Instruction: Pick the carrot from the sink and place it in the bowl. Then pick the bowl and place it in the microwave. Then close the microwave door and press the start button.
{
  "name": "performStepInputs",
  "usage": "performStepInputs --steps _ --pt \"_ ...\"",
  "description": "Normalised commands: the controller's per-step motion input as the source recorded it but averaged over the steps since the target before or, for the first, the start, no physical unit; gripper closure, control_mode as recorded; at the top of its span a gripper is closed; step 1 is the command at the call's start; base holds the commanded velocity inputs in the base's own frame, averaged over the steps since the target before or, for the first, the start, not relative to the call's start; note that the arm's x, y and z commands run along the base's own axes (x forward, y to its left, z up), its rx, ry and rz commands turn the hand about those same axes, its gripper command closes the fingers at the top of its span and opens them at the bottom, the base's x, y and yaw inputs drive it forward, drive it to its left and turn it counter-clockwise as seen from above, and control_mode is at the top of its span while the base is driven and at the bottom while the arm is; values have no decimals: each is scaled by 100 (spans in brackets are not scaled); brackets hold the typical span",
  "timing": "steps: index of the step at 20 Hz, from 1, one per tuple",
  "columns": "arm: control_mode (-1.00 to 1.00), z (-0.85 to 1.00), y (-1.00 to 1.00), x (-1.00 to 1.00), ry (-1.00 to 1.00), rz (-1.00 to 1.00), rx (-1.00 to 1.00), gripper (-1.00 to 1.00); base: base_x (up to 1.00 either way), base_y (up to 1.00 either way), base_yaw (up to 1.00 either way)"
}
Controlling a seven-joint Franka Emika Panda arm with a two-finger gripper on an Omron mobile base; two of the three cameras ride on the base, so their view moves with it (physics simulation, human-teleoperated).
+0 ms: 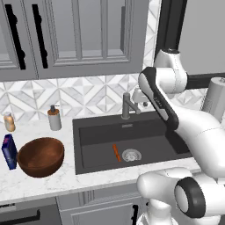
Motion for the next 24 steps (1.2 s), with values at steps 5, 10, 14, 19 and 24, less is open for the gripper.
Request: performStepInputs --steps 5,10,14,19,24 --pt "-100 1 7 -59 -18 3 -2 -100 0 0 0" --pt "-100 -62 63 -93 -2 5 2 -100 0 0 0" --pt "-100 -89 63 43 15 0 -1 -100 0 0 0" --pt "-100 -74 28 81 16 0 0 -100 0 0 0" --pt "-100 -61 2 61 12 0 -3 -100 0 0 0"
